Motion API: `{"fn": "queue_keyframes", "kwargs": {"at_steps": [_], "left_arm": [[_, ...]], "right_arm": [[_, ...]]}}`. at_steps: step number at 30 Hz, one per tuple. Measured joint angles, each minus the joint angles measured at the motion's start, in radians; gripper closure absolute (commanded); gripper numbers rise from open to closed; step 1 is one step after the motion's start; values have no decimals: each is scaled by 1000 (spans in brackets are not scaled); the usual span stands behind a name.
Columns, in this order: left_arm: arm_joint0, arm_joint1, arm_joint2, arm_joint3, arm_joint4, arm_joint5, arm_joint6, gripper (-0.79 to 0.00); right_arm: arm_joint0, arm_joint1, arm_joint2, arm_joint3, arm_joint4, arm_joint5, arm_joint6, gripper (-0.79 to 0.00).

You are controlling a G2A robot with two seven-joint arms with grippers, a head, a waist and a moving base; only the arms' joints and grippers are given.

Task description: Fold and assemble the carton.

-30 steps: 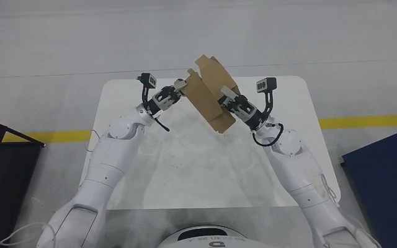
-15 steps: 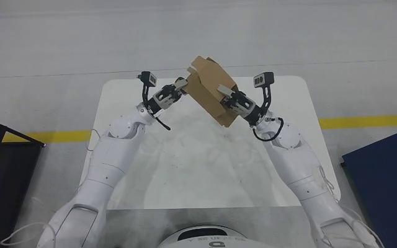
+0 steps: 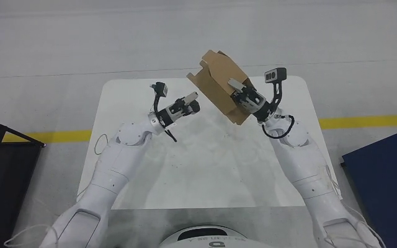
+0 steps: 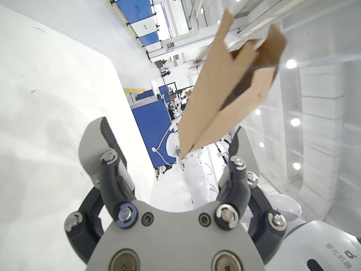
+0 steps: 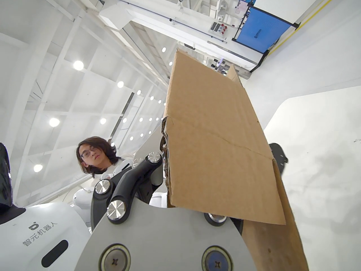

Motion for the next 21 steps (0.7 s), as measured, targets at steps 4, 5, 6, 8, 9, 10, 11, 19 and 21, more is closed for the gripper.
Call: {"fn": "queue_keyframes", "kwargs": {"at_steps": [4,5,6,8,9,10,11,19,21], "left_arm": [[-35,-19,52,13,24,0,47,-785],[-45,-23,61,21,36,1,62,-785],[-55,-26,71,31,53,1,77,-785],[-75,-35,90,52,94,0,117,-785],[-83,-39,100,64,113,-2,143,-785],[-87,-43,106,70,121,-4,160,-785],[-90,-46,111,75,120,-7,174,-785],[-100,-70,137,114,93,-31,240,-785],[-93,-73,138,125,93,-35,260,-785]], "right_arm": [[3,0,-3,-6,20,5,31,0],[2,1,-3,-8,29,6,41,0],[1,1,-2,-9,40,8,52,0],[-2,3,3,-9,66,16,79,0],[-5,4,7,-8,78,22,95,0],[-7,5,10,-7,85,27,107,0],[-9,7,13,-6,89,33,118,0],[-21,19,48,1,111,74,195,0],[-21,24,72,-7,110,69,212,0]]}}
